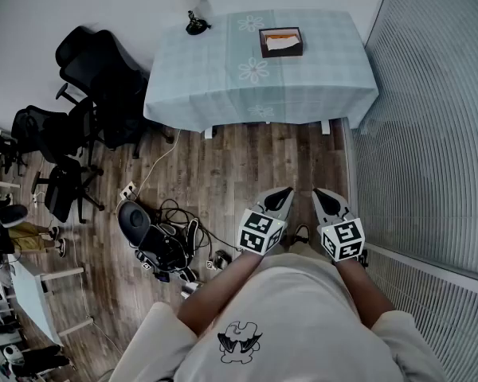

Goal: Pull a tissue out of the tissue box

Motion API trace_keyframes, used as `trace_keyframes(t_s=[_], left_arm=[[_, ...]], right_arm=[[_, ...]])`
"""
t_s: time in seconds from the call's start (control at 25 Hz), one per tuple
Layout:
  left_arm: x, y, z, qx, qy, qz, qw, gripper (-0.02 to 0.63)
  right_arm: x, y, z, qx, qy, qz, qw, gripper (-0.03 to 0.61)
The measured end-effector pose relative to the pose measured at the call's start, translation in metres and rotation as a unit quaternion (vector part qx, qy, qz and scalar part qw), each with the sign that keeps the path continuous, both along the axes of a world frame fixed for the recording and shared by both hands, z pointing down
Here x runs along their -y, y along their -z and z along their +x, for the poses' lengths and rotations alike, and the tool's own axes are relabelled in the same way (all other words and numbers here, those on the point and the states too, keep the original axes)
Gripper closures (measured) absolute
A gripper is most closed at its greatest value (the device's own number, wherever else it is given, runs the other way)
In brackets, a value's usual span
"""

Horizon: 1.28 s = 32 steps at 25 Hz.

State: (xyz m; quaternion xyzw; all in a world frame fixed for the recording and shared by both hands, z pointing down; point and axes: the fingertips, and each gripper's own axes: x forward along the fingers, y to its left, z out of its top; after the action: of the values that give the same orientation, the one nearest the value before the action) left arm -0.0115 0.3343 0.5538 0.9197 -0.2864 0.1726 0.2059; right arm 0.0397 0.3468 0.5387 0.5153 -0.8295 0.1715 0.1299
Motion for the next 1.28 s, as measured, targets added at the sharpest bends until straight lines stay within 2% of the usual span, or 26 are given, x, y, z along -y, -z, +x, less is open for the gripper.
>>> trace_keyframes(t_s=[0.76,0.92,1.28], left_arm=[[0.010,-0.003,-0.005,0.005,0.006,-0.005,1.0000,0.612],[0.016,-0.004,-0.015,0.003,0.009,-0.005,0.9999,0.612],[0.048,-0.002,-0.051,-0.001,0.002,0.006,1.0000,0.612]], right_arm=[[0.009,0.004,-0.005,0.005,0.014,0.005,1.000,0.566],[0.016,0.006,-0.020,0.009,0.021,0.006,1.000,0.565],[0.049,0.007,-0.050,0.000,-0.011,0.003,1.000,0.563]])
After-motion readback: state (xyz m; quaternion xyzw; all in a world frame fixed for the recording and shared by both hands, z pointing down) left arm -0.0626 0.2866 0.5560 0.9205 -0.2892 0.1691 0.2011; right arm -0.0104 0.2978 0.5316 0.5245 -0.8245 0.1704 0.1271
